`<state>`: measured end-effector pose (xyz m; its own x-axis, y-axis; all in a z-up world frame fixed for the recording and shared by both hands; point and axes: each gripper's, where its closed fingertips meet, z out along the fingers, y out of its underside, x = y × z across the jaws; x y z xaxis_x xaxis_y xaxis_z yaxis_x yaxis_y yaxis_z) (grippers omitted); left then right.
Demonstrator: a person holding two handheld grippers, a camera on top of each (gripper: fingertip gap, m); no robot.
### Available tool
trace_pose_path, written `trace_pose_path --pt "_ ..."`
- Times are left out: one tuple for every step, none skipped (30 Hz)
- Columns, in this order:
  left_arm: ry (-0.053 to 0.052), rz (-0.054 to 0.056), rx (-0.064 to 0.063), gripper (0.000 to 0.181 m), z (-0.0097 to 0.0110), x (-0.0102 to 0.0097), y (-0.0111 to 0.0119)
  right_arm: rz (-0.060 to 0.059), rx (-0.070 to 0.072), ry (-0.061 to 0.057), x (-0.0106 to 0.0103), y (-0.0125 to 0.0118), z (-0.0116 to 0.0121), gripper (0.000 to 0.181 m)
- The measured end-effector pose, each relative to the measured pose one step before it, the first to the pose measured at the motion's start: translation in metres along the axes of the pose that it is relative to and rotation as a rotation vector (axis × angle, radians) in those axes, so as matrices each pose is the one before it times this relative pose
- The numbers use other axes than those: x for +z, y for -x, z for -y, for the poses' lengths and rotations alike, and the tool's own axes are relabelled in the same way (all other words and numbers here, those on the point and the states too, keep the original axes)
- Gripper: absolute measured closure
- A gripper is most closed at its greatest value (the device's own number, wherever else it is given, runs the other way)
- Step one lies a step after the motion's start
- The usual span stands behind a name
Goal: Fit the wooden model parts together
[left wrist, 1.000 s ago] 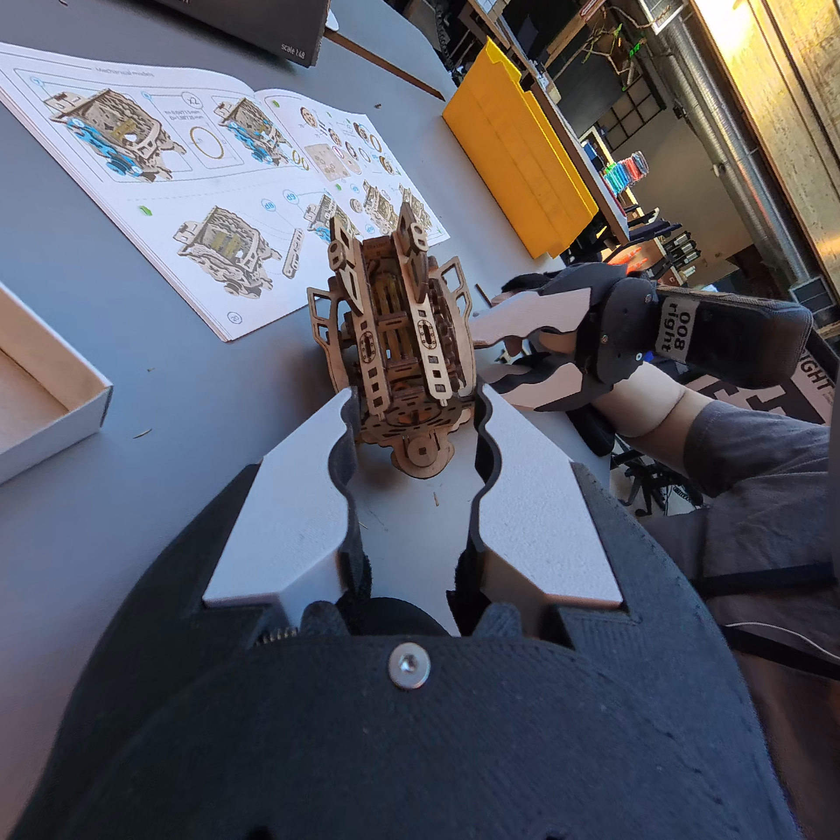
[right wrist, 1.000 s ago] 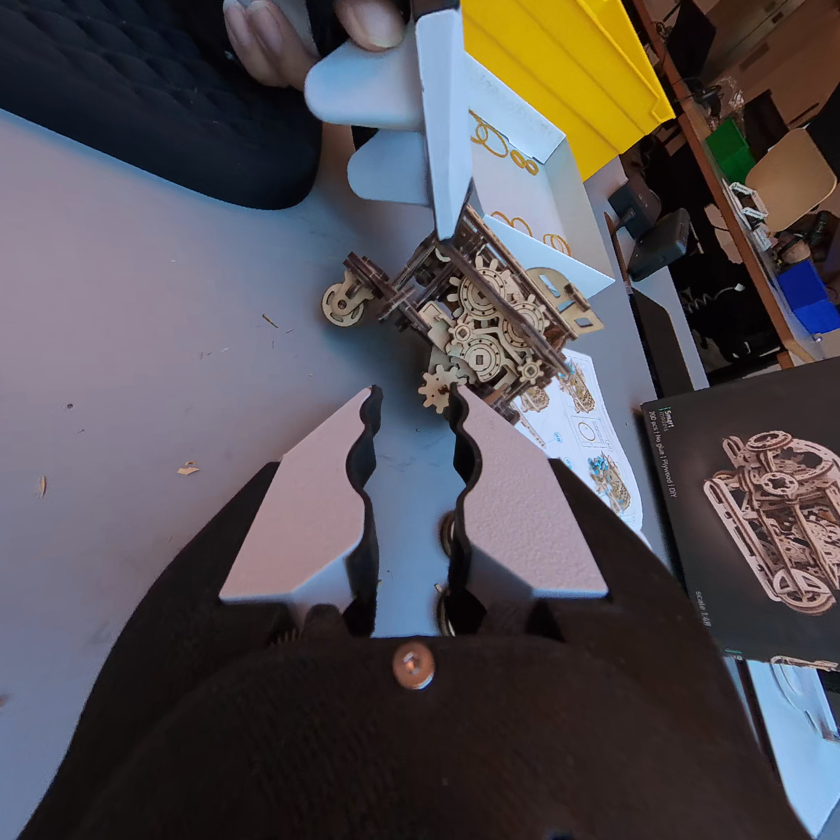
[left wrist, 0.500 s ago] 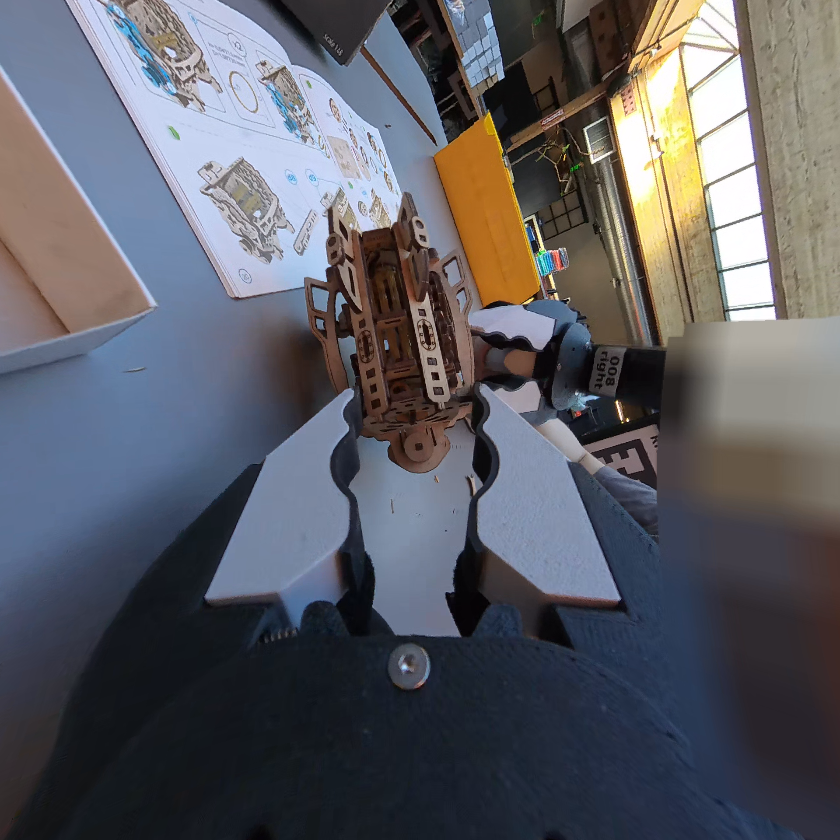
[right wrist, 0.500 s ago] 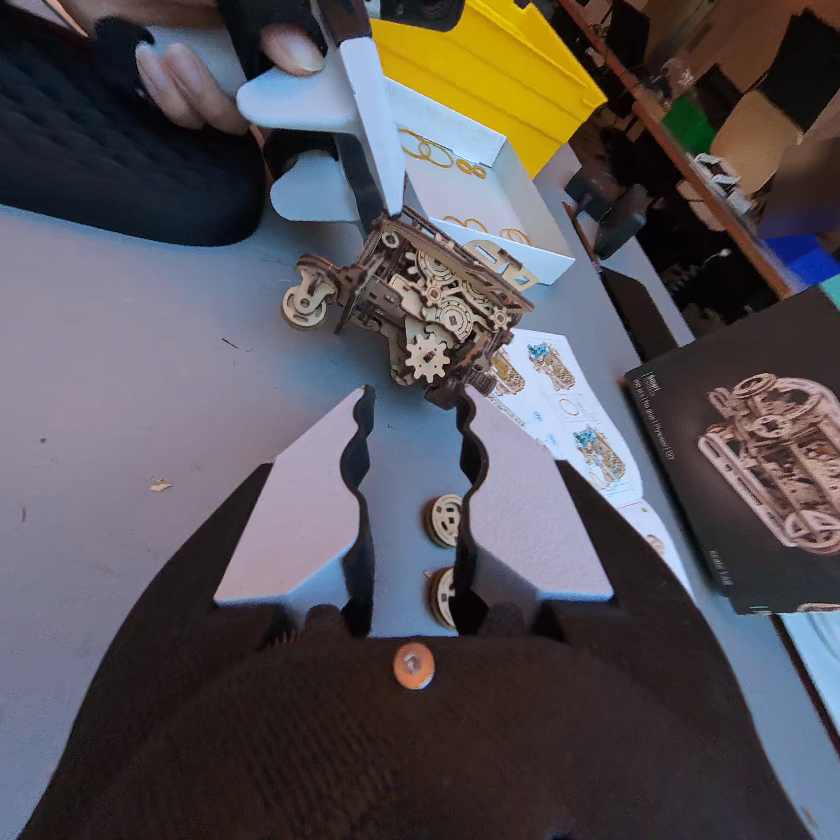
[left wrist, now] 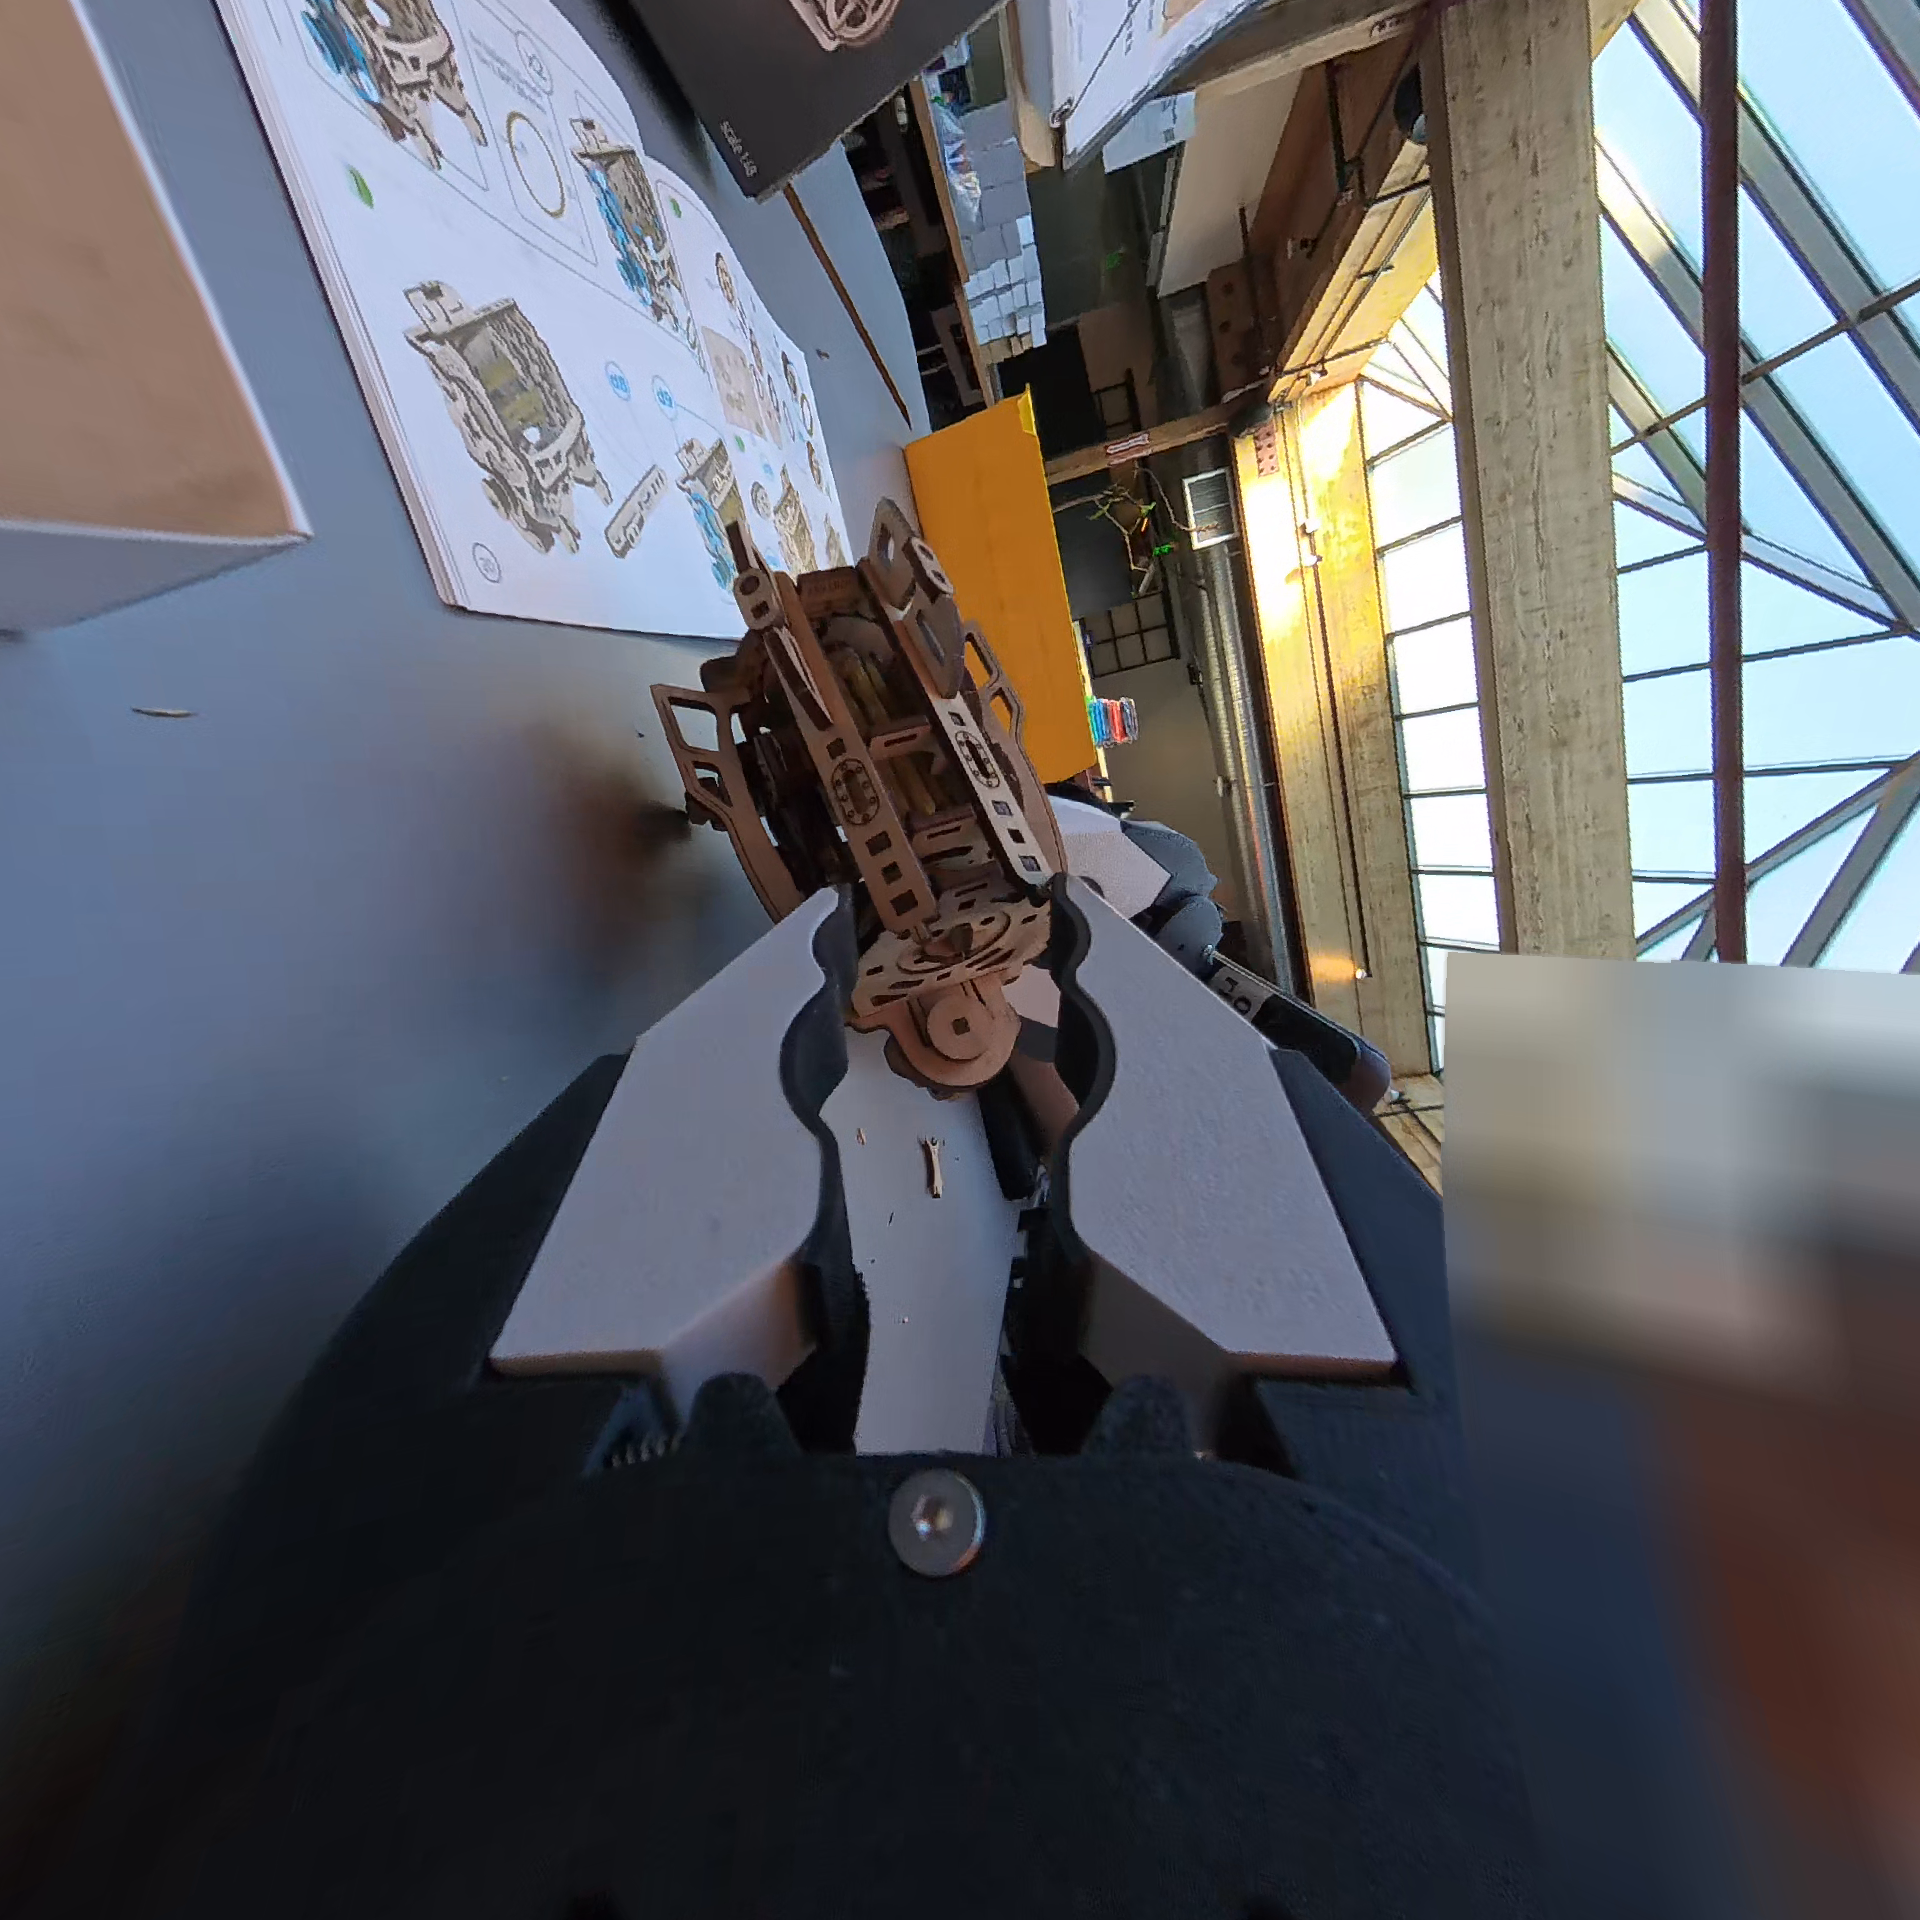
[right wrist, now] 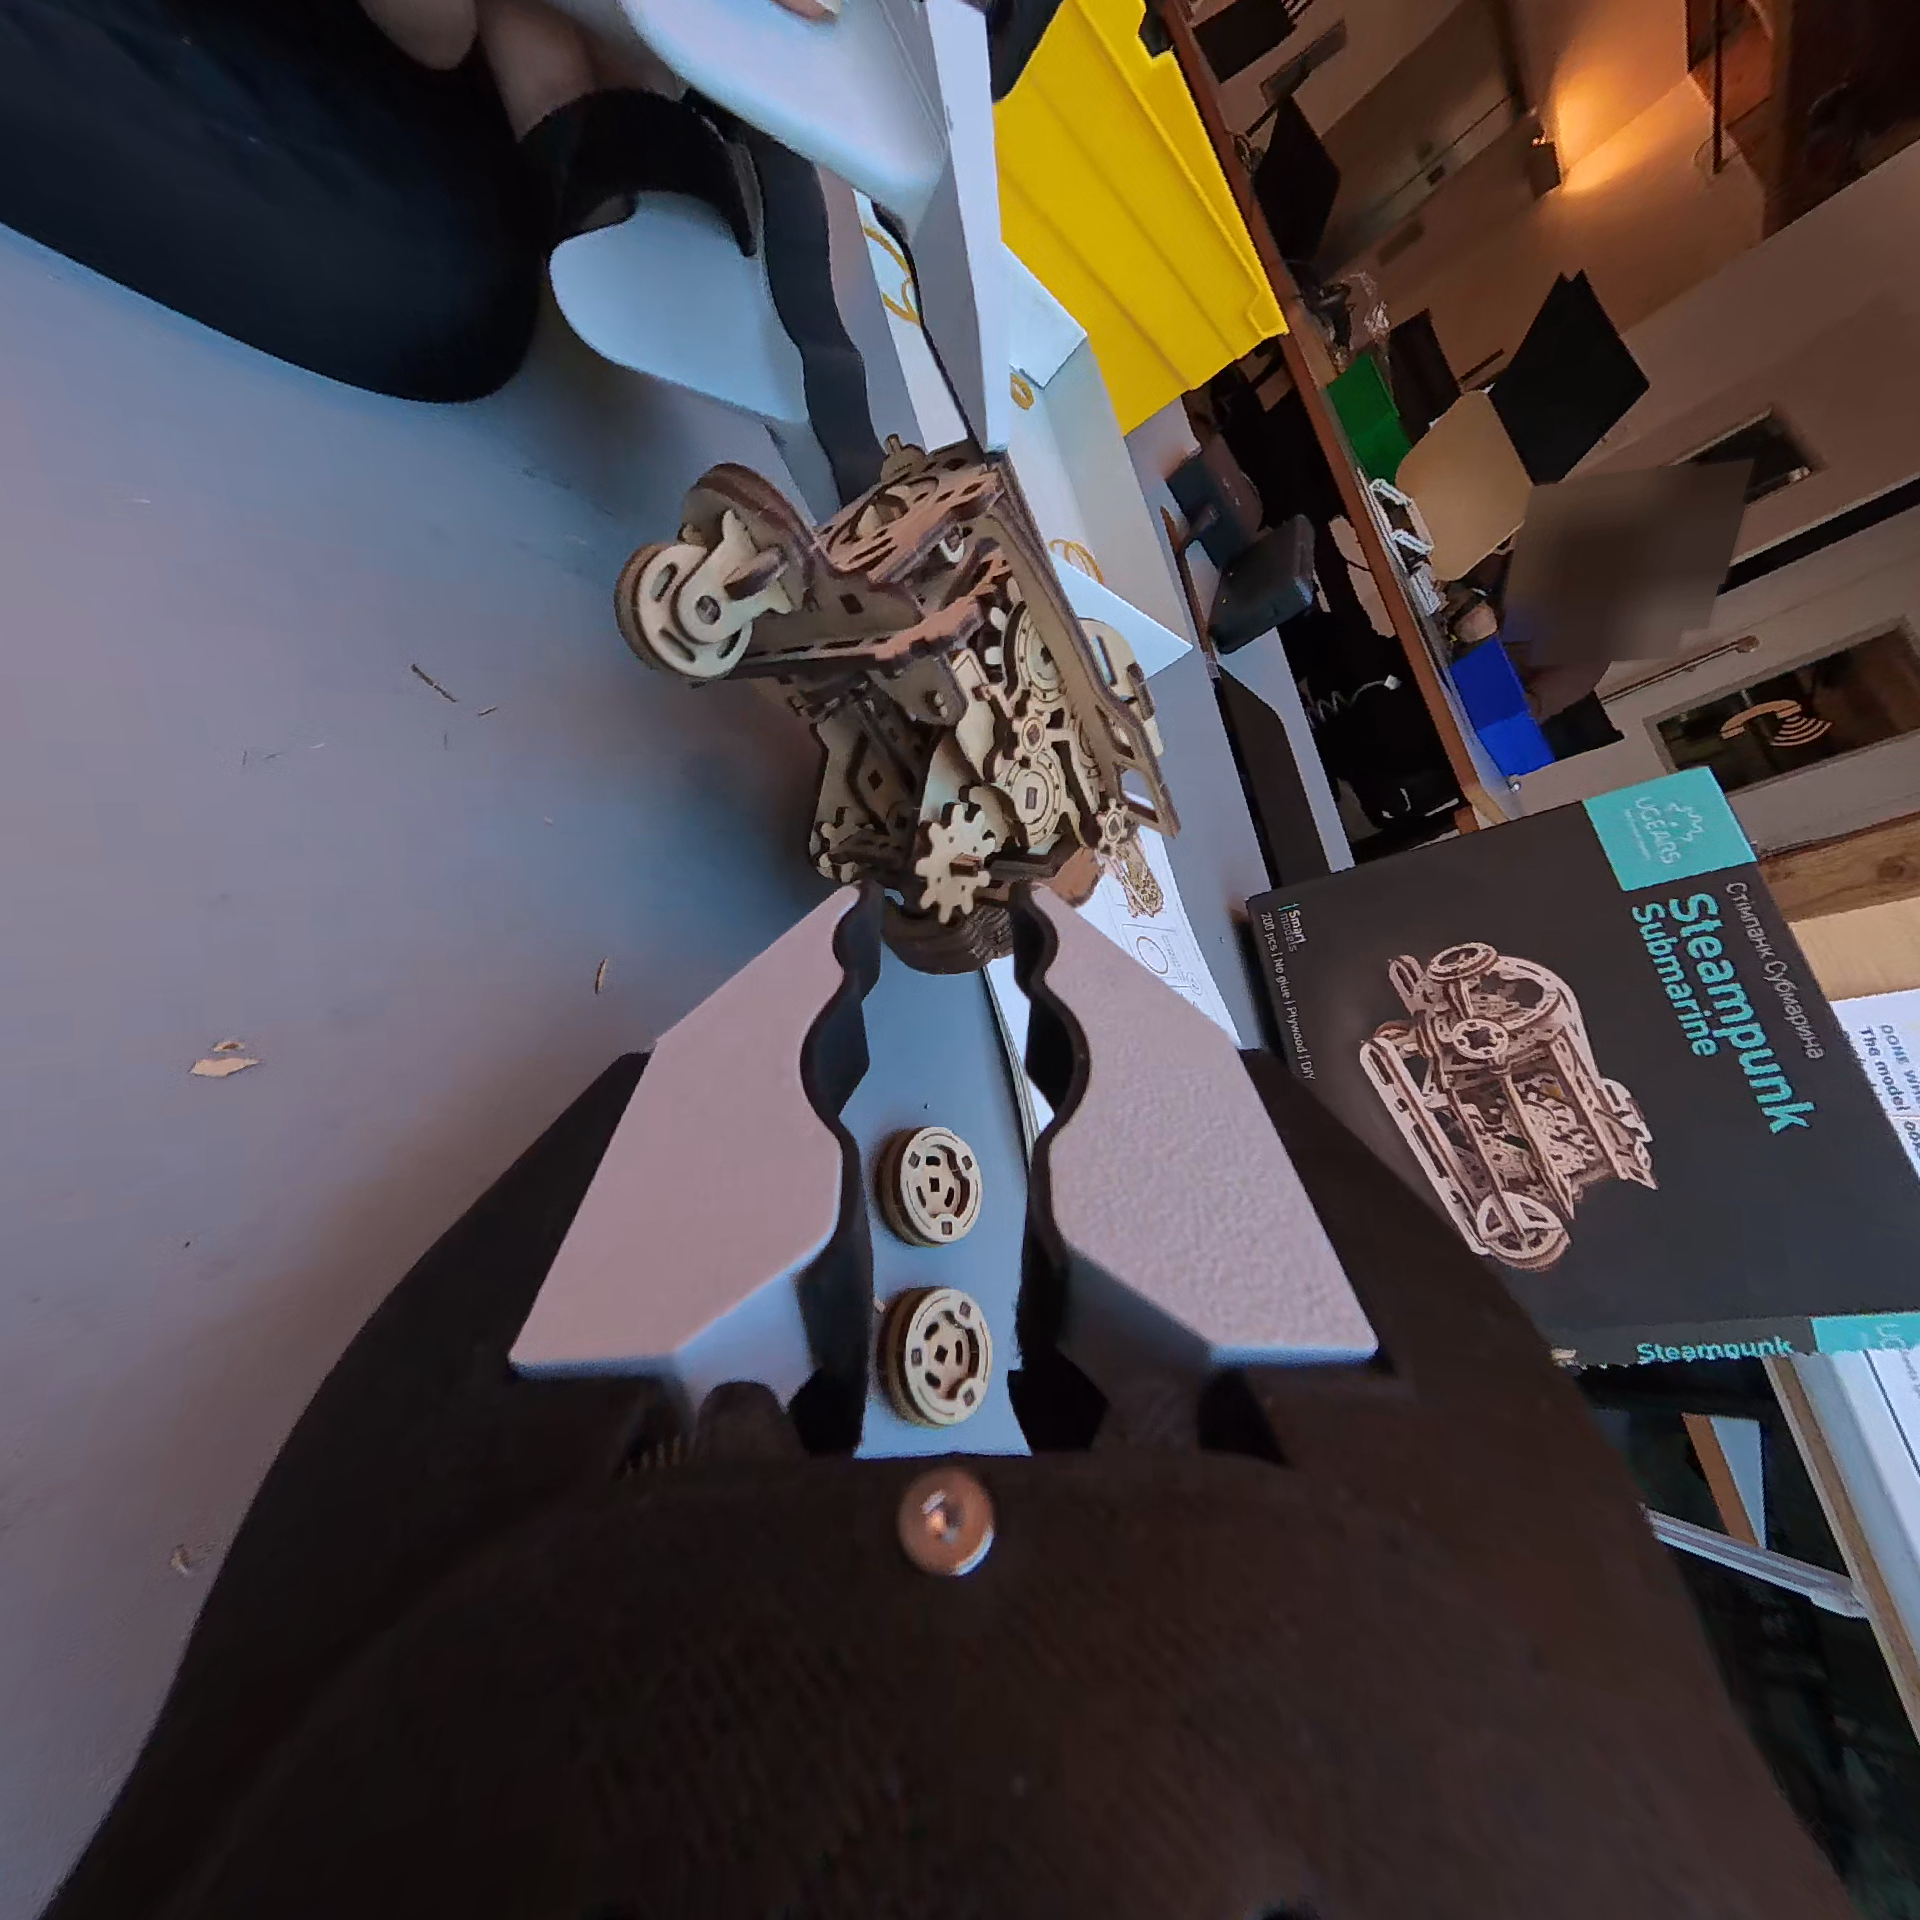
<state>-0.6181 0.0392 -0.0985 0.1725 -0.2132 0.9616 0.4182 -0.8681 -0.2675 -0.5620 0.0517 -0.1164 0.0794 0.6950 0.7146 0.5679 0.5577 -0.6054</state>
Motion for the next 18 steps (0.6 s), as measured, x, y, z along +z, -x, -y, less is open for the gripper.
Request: trace_pose_path --pt "0.0032 0.0058 0.0098 0.146 -0.00110 0.00080 -0.00083 0.0059 0.0038 -0.0007 0.00169 0.00059 0.00063 0.157" --pt "0.0074 0.0018 0.0079 0.145 -0.00197 0.00098 -0.00124 0.0037 0.0055 -0.0045 0.00092 0.00052 0.00088 0.157" --pt "0.0125 0.0020 0.0067 0.145 -0.00323 0.00096 -0.00108 0.0073 0.0033 0.0003 0.00071 0.00129 -0.00005 0.158" --pt "0.0157 0.0042 0.0054 0.144 -0.00427 0.00074 -0.00065 0.0054 -0.0023 0.0038 0.00058 0.00133 -0.00098 0.159" --pt "0.0169 0.0064 0.0047 0.144 -0.00508 0.00076 -0.00020 0.0071 -0.0102 0.0040 0.00045 0.00183 -0.00127 0.161" --pt "0.0161 0.0096 0.0049 0.141 -0.00545 0.00053 0.00021 0.0102 -0.0135 0.0027 0.00041 0.00239 -0.00127 0.164" --pt "0.0172 0.0086 0.0069 0.137 -0.00576 0.00028 0.00002 0.0078 -0.0143 -0.0048 0.00007 0.00183 -0.00012 0.164" --pt "0.0154 0.0020 0.0059 0.137 -0.00523 -0.00050 -0.00079 0.0083 -0.0089 -0.0059 -0.00003 0.00181 0.00053 0.164" --pt "0.0101 -0.0026 0.0029 0.137 -0.00419 -0.00137 -0.00161 0.0061 -0.0031 -0.0043 -0.00004 0.00134 0.00089 0.164" --pt "0.0061 -0.0006 0.0035 0.137 -0.00297 -0.00230 -0.00154 0.0037 -0.0038 -0.0028 0.00015 0.00103 0.00080 0.164" --pt "0.0011 0.0056 0.0080 0.137 -0.00200 -0.00315 -0.00128 0.0012 -0.0079 -0.0024 0.00013 0.00067 0.00075 0.164" --pt "-0.0003 0.0126 0.0156 0.137 -0.00148 -0.00375 -0.00106 0.0007 -0.0088 -0.0009 0.00022 0.00060 0.00043 0.165" --pt "0.0034 0.0173 0.0213 0.137 -0.00172 -0.00431 -0.00105 0.0005 -0.0073 0.0008 0.00031 0.00061 0.00008 0.165" --pt "0.0047 0.0213 0.0255 0.137 -0.00129 -0.00481 -0.00099 -0.0018 -0.0075 0.0006 0.00016 0.00000 -0.00017 0.165" --pt "0.0022 0.0292 0.0360 0.137 -0.00039 -0.00492 -0.00043 -0.0008 -0.0038 -0.0010 0.00007 -0.00009 0.00016 0.165" --pt "0.0031 0.0374 0.0653 0.134 0.00038 -0.00414 -0.00033 -0.0016 -0.0034 -0.0035 -0.00013 -0.00026 0.00050 0.165" --pt "0.0097 0.0374 0.1091 0.127 0.00082 -0.00263 -0.00200 -0.0029 -0.0042 -0.0041 -0.00008 -0.00036 0.00077 0.165" --pt "0.0156 0.0434 0.1471 0.121 0.00171 -0.00095 -0.00171 -0.0025 -0.0037 -0.0047 -0.00019 -0.00028 0.00110 0.164"
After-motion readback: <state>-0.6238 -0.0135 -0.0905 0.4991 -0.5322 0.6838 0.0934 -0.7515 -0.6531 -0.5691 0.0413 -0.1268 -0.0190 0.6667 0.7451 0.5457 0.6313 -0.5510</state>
